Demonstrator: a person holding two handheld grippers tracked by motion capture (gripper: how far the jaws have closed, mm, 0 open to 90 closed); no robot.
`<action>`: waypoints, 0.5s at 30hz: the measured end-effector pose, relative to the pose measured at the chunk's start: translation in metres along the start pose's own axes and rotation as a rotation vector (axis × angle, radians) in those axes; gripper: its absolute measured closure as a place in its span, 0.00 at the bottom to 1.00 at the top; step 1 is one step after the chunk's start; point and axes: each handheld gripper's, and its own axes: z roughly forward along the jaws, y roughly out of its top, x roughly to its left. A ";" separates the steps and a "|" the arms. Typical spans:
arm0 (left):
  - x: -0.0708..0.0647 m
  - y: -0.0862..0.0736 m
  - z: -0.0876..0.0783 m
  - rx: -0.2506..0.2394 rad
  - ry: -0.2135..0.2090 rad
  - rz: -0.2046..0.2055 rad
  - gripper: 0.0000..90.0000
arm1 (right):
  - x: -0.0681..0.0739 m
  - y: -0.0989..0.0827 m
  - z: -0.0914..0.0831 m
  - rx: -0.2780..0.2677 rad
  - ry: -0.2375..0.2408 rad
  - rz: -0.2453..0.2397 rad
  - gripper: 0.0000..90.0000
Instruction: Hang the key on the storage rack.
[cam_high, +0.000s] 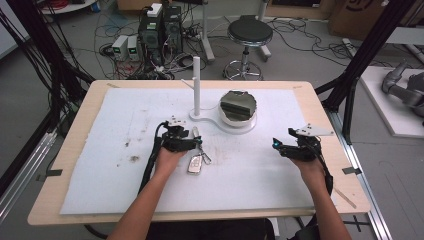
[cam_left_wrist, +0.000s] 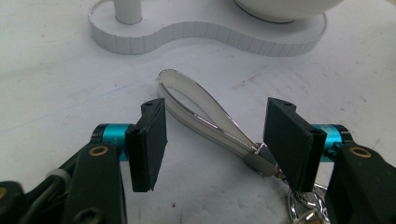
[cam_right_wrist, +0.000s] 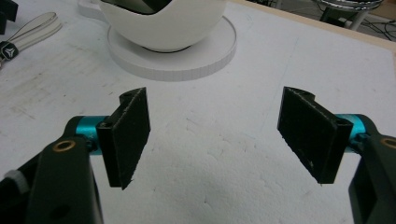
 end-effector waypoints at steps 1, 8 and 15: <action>-0.002 0.001 0.002 0.005 0.004 0.001 0.43 | 0.000 0.000 0.000 0.000 0.000 0.000 0.29; -0.008 0.000 0.011 0.055 0.039 0.037 0.42 | -0.001 -0.001 0.000 0.006 0.004 -0.001 0.29; -0.008 -0.001 0.008 0.092 0.037 0.078 0.57 | -0.001 -0.001 -0.001 0.005 0.001 0.001 0.29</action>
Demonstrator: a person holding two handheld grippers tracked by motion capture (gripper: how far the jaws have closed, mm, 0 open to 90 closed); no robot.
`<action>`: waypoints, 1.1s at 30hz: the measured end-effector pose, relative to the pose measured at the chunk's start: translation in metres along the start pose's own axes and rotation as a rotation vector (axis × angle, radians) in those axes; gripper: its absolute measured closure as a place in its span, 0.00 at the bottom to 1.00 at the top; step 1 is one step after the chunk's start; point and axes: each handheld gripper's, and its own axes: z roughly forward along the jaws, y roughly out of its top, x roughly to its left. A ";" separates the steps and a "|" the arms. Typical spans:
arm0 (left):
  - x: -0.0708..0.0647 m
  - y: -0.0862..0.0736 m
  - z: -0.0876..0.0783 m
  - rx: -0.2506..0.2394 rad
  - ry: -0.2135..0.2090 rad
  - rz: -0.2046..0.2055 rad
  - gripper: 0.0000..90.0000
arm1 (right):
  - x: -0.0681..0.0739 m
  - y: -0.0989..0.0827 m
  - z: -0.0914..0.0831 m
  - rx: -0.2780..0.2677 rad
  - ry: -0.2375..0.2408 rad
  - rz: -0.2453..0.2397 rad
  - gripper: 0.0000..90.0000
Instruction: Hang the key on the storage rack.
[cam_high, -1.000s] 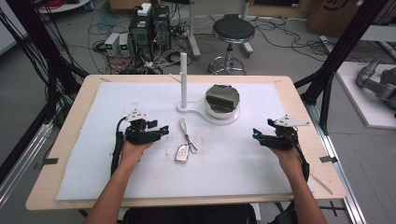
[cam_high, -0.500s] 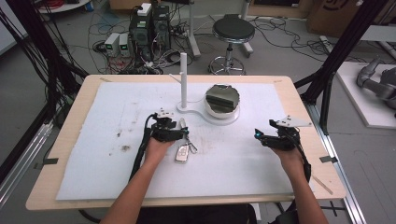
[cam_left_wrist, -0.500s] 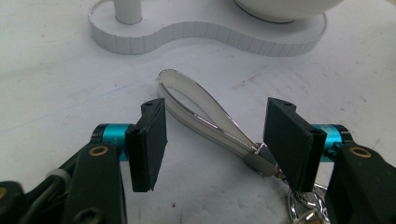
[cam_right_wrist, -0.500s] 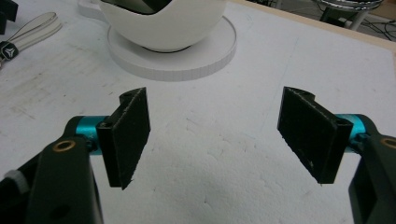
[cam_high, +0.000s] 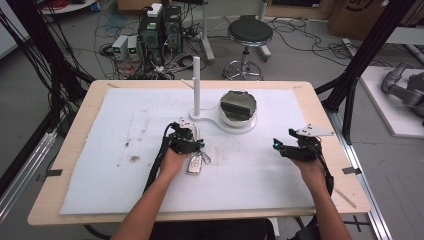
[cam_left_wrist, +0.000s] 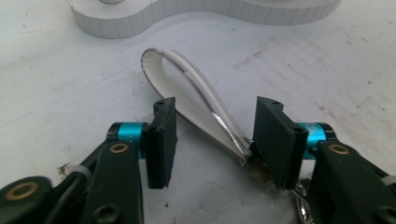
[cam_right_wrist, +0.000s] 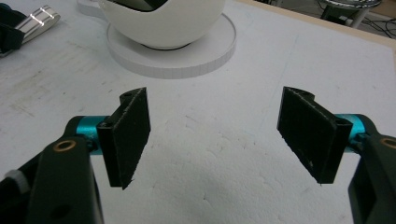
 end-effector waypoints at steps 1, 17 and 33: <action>0.000 0.000 0.000 0.000 0.000 0.000 0.61 | 0.000 0.000 0.000 0.000 0.000 0.000 0.29; 0.015 -0.010 -0.017 0.040 -0.120 0.026 0.78 | 0.000 -0.001 -0.002 0.004 0.000 0.001 0.29; 0.017 -0.018 -0.027 0.050 -0.002 0.065 0.44 | 0.003 0.001 0.002 0.010 0.012 -0.009 0.29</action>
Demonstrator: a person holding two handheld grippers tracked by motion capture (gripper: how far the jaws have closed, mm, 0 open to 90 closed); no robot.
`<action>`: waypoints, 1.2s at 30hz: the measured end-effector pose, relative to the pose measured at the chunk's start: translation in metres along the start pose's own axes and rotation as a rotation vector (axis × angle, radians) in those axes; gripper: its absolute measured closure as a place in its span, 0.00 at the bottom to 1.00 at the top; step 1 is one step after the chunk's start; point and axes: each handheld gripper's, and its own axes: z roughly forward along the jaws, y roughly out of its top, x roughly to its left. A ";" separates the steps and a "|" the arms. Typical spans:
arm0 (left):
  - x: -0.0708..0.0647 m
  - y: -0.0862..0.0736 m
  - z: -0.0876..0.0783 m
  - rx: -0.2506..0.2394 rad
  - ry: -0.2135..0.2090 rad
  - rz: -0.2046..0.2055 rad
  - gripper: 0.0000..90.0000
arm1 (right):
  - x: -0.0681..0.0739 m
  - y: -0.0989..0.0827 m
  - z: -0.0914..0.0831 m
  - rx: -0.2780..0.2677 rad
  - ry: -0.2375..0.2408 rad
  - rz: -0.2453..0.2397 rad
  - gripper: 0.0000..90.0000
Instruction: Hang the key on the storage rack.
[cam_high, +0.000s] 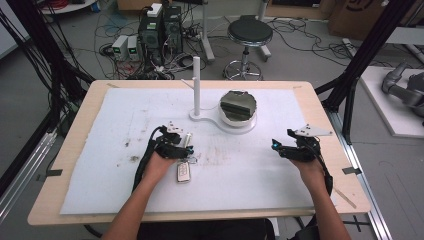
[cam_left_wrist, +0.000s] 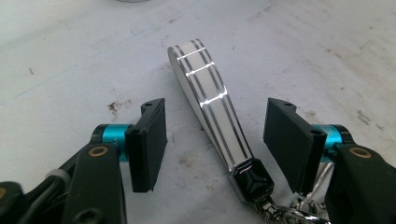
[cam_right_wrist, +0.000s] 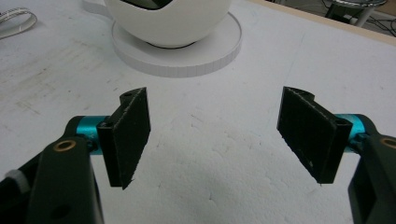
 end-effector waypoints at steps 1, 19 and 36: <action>-0.004 0.000 0.001 0.002 0.031 0.014 0.45 | 0.000 0.000 0.000 0.001 0.000 -0.001 0.29; -0.002 -0.005 -0.003 -0.089 -0.039 -0.058 0.83 | 0.000 0.000 -0.001 0.001 0.000 0.004 0.29; 0.016 0.011 -0.043 -0.330 -0.253 -0.141 0.83 | 0.000 0.000 -0.001 -0.002 -0.001 0.000 0.29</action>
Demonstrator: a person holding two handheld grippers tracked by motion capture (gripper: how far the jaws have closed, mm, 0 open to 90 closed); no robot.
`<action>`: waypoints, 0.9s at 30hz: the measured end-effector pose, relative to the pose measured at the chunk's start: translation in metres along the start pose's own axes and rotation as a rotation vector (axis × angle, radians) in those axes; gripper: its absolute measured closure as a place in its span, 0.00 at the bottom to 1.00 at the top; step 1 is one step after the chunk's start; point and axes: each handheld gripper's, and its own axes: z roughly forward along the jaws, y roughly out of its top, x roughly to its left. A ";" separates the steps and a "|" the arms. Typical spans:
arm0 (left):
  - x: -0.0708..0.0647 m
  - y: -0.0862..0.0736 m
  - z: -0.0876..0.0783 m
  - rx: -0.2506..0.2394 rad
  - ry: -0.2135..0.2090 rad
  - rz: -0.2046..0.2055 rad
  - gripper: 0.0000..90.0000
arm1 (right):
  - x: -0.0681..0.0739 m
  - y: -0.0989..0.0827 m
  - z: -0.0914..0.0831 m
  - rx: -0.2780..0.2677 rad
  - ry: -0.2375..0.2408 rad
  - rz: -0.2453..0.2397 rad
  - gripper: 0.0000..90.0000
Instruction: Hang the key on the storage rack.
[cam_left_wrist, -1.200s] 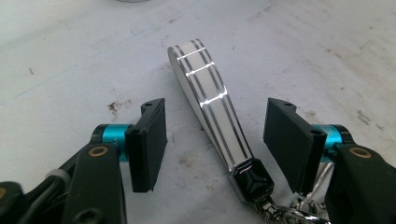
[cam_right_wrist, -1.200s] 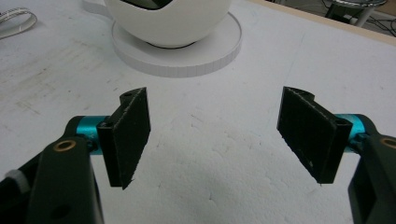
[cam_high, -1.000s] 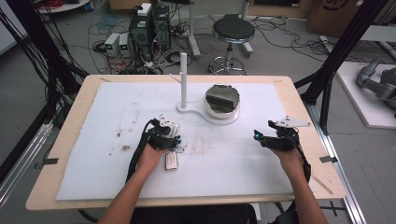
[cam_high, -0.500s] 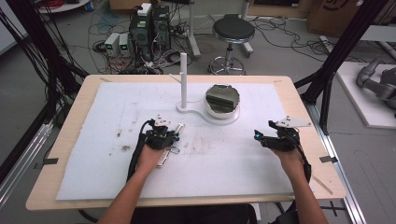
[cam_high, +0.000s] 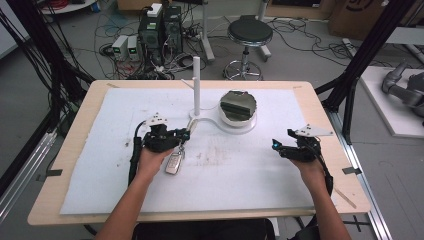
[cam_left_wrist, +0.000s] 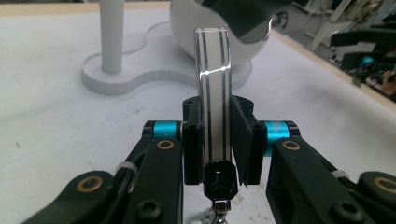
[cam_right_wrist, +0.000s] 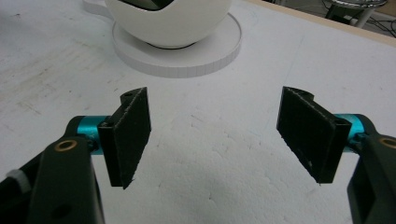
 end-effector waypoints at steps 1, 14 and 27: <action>0.001 0.002 -0.002 -0.011 -0.025 -0.005 0.83 | 0.000 0.000 0.000 0.000 0.001 -0.001 0.29; 0.012 0.039 -0.013 -0.099 -0.151 -0.017 0.84 | 0.001 0.002 0.000 -0.010 0.002 -0.004 0.29; 0.030 0.074 -0.008 -0.159 -0.242 -0.067 0.84 | 0.001 0.002 0.000 -0.020 0.007 -0.004 0.29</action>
